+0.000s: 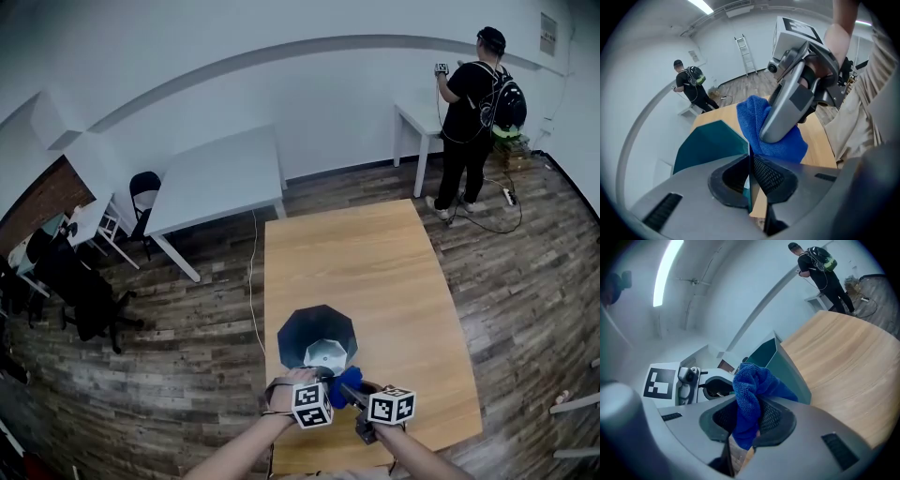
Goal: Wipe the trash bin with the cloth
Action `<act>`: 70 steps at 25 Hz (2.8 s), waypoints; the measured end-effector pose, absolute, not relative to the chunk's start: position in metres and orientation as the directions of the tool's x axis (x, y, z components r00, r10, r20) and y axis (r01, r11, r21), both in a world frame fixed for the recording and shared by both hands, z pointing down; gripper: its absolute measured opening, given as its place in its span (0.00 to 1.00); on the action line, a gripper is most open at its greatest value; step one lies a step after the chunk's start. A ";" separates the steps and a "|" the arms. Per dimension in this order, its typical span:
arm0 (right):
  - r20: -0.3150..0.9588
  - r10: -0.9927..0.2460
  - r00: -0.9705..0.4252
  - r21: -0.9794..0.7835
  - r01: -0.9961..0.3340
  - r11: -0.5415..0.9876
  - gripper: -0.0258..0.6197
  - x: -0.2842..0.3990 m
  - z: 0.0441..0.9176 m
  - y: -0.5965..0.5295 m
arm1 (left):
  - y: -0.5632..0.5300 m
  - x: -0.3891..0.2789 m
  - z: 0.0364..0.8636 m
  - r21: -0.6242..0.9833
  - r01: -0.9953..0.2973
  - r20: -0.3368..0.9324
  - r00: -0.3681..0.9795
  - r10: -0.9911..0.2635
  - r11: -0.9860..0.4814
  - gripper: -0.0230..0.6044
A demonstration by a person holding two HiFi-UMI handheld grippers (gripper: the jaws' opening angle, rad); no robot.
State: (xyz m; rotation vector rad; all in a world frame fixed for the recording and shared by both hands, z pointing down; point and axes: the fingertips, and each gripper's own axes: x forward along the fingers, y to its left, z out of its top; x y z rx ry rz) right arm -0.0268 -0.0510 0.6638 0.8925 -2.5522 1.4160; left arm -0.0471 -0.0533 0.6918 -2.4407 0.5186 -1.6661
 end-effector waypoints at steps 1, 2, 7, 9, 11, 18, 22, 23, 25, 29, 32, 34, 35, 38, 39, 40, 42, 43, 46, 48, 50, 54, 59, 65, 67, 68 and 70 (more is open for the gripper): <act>0.351 -0.451 -0.820 -0.744 -0.537 0.397 0.16 -0.027 0.663 -0.053 | -0.053 -0.045 0.691 -0.305 -0.202 0.875 0.327 -0.357 -0.931 0.11; 0.358 -0.455 -0.815 -0.742 -0.544 0.391 0.16 -0.027 0.664 -0.055 | -0.053 -0.044 0.691 -0.305 -0.202 0.875 0.326 -0.357 -0.931 0.11; 0.394 -0.453 -0.799 -0.742 -0.568 0.357 0.16 -0.027 0.682 -0.058 | -0.051 -0.042 0.692 -0.306 -0.204 0.873 0.328 -0.360 -0.930 0.10; 0.411 -0.445 -0.796 -0.737 -0.577 0.351 0.16 -0.029 0.693 -0.059 | -0.051 -0.043 0.692 -0.307 -0.200 0.874 0.327 -0.359 -0.930 0.10; 0.429 -0.434 -0.792 -0.735 -0.585 0.341 0.16 -0.032 0.707 -0.060 | -0.051 -0.043 0.692 -0.305 -0.198 0.875 0.328 -0.356 -0.932 0.10; 0.501 -0.395 -0.770 -0.714 -0.626 0.313 0.16 -0.033 0.760 -0.068 | -0.052 -0.038 0.691 -0.294 -0.193 0.870 0.351 -0.346 -0.936 0.10; 0.546 -0.366 -0.754 -0.708 -0.648 0.280 0.16 -0.038 0.799 -0.070 | -0.052 -0.039 0.692 -0.294 -0.189 0.868 0.357 -0.344 -0.937 0.10; 0.555 -0.359 -0.750 -0.705 -0.654 0.274 0.16 -0.040 0.811 -0.071 | -0.052 -0.040 0.693 -0.294 -0.190 0.867 0.360 -0.345 -0.937 0.10; 0.570 -0.348 -0.744 -0.705 -0.661 0.258 0.16 -0.042 0.834 -0.075 | -0.053 -0.040 0.693 -0.292 -0.197 0.863 0.368 -0.347 -0.936 0.10; 0.583 -0.317 -0.748 -0.730 -0.653 0.200 0.16 -0.043 0.880 -0.079 | -0.054 -0.037 0.694 -0.281 -0.205 0.858 0.385 -0.341 -0.938 0.10; 0.601 -0.293 -0.744 -0.727 -0.661 0.188 0.16 -0.046 0.907 -0.083 | -0.055 -0.037 0.694 -0.283 -0.200 0.856 0.387 -0.341 -0.938 0.10; 0.620 -0.278 -0.734 -0.715 -0.674 0.185 0.16 -0.049 0.920 -0.085 | -0.055 -0.038 0.694 -0.285 -0.201 0.856 0.388 -0.343 -0.937 0.10; 0.626 -0.272 -0.731 -0.715 -0.677 0.174 0.16 -0.049 0.926 -0.086 | -0.056 -0.038 0.695 -0.285 -0.202 0.855 0.389 -0.344 -0.937 0.10; 0.615 -0.270 -0.741 -0.745 -0.658 0.110 0.16 -0.048 0.938 -0.090 | -0.058 -0.036 0.698 -0.286 -0.205 0.850 0.396 -0.347 -0.936 0.10; 0.609 -0.271 -0.746 -0.753 -0.651 0.099 0.16 -0.049 0.939 -0.092 | -0.058 -0.036 0.699 -0.288 -0.205 0.849 0.397 -0.349 -0.935 0.10; 0.607 -0.270 -0.747 -0.756 -0.648 0.095 0.16 -0.049 0.939 -0.092 | -0.059 -0.037 0.699 -0.292 -0.204 0.848 0.397 -0.352 -0.934 0.10; 0.612 -0.271 -0.743 -0.751 -0.653 0.097 0.16 -0.050 0.936 -0.092 | -0.061 -0.038 0.698 -0.308 -0.200 0.845 0.393 -0.364 -0.930 0.10; 0.615 -0.274 -0.739 -0.747 -0.658 0.100 0.16 -0.049 0.934 -0.091 | -0.062 -0.039 0.698 -0.317 -0.199 0.843 0.390 -0.371 -0.928 0.10; 0.615 -0.277 -0.738 -0.735 -0.664 0.136 0.16 -0.047 0.916 -0.085 | -0.062 -0.041 0.697 -0.340 -0.195 0.830 0.397 -0.391 -0.920 0.10; 0.601 -0.277 -0.750 -0.737 -0.654 0.170 0.16 -0.047 0.896 -0.079 | -0.063 -0.040 0.690 -0.362 -0.193 0.807 0.424 -0.411 -0.912 0.10; 0.573 -0.281 -0.770 -0.756 -0.629 0.179 0.16 -0.044 0.873 -0.073 | -0.061 -0.040 0.680 -0.379 -0.189 0.781 0.461 -0.422 -0.906 0.15; 0.499 -0.329 -0.801 -0.802 -0.571 0.174 0.16 -0.032 0.827 -0.064 | -0.050 -0.060 0.671 -0.380 -0.155 0.768 0.497 -0.405 -0.912 0.24; 0.411 -0.399 -0.820 -0.825 -0.520 0.220 0.16 -0.014 0.761 -0.056 | -0.041 -0.104 0.680 -0.423 -0.008 0.823 0.415 -0.388 -0.906 0.29; 0.329 -0.472 -0.818 -0.834 -0.486 0.262 0.16 -0.007 0.699 -0.043 | -0.049 -0.138 0.708 -0.462 0.156 0.875 0.237 -0.421 -0.873 0.30; 0.308 -0.490 -0.816 -0.836 -0.478 0.270 0.16 -0.008 0.682 -0.040 | -0.054 -0.138 0.711 -0.484 0.167 0.868 0.213 -0.448 -0.859 0.28; 0.299 -0.494 -0.816 -0.835 -0.474 0.278 0.16 -0.010 0.674 -0.038 | -0.055 -0.137 0.710 -0.493 0.166 0.864 0.210 -0.457 -0.854 0.22; 0.284 -0.495 -0.821 -0.829 -0.470 0.303 0.16 -0.016 0.661 -0.034 | -0.052 -0.133 0.709 -0.496 0.164 0.862 0.212 -0.460 -0.853 0.19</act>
